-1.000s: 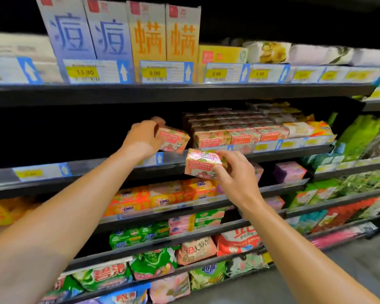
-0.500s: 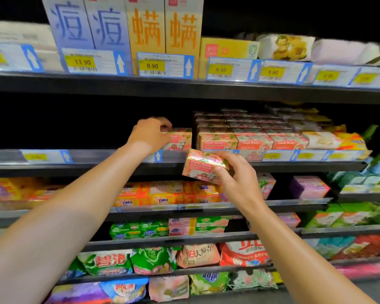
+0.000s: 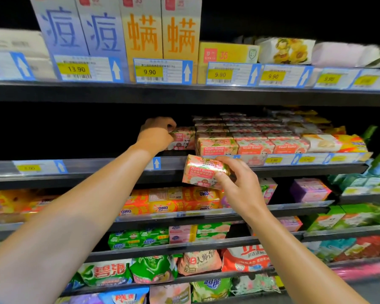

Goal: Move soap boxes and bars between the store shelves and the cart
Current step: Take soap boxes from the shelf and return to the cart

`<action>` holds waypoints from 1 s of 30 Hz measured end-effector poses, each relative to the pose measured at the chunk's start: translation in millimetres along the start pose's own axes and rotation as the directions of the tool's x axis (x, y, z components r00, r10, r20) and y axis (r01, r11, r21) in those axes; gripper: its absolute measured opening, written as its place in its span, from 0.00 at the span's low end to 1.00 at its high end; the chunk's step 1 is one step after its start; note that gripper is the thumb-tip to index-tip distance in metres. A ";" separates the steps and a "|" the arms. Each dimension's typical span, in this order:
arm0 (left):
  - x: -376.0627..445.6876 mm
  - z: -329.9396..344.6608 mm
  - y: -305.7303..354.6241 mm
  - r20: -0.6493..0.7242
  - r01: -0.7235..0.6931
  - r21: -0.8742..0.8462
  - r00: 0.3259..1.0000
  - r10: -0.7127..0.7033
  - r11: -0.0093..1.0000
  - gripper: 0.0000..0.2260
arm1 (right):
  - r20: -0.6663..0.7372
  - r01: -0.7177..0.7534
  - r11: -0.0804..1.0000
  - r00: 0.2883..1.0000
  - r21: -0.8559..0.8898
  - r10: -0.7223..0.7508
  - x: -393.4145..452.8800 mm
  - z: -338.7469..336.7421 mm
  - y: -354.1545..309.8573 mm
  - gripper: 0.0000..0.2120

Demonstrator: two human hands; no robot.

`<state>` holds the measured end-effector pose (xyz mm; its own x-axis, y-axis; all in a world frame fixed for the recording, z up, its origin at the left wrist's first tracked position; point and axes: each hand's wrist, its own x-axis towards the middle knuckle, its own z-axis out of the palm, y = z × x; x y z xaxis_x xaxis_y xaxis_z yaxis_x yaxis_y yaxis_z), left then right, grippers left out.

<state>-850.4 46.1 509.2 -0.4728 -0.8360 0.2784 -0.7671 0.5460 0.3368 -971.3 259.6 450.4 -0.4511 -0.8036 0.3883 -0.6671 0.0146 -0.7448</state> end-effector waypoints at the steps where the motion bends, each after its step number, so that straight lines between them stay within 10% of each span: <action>1: 0.7 -0.3 -0.3 0.008 -0.004 -0.004 1.000 0.004 1.000 0.19 | 0.000 0.001 1.000 1.000 0.001 -0.001 0.0 0.3 -1.1 0.17; 11: -69.0 -43.4 -1.7 -0.064 -0.227 -0.359 0.974 0.219 0.905 0.13 | -0.006 0.055 0.998 0.998 0.040 -0.055 3.4 3.2 -16.3 0.18; 17: -97.9 -44.0 -11.3 0.007 -0.417 -0.150 0.906 0.422 0.897 0.23 | -0.027 0.166 0.984 0.986 0.059 -0.165 15.3 14.9 -36.7 0.19; 23: -89.7 -47.9 -30.5 -0.294 -0.342 -0.179 0.913 0.281 0.923 0.19 | -0.078 0.232 0.970 0.968 -0.069 -0.238 7.1 31.9 -25.9 0.26; 30: -55.2 -28.7 -43.8 -0.082 -0.068 -0.038 0.995 0.064 0.997 0.21 | 0.113 0.330 0.799 0.942 -0.504 -0.317 -9.8 62.4 14.6 0.31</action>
<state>-778.3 69.9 504.9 -0.4842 -0.7919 0.3721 -0.7163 0.6030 0.3511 -939.6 230.6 401.9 -0.1460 -0.8287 0.5403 -0.9800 0.0464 -0.1936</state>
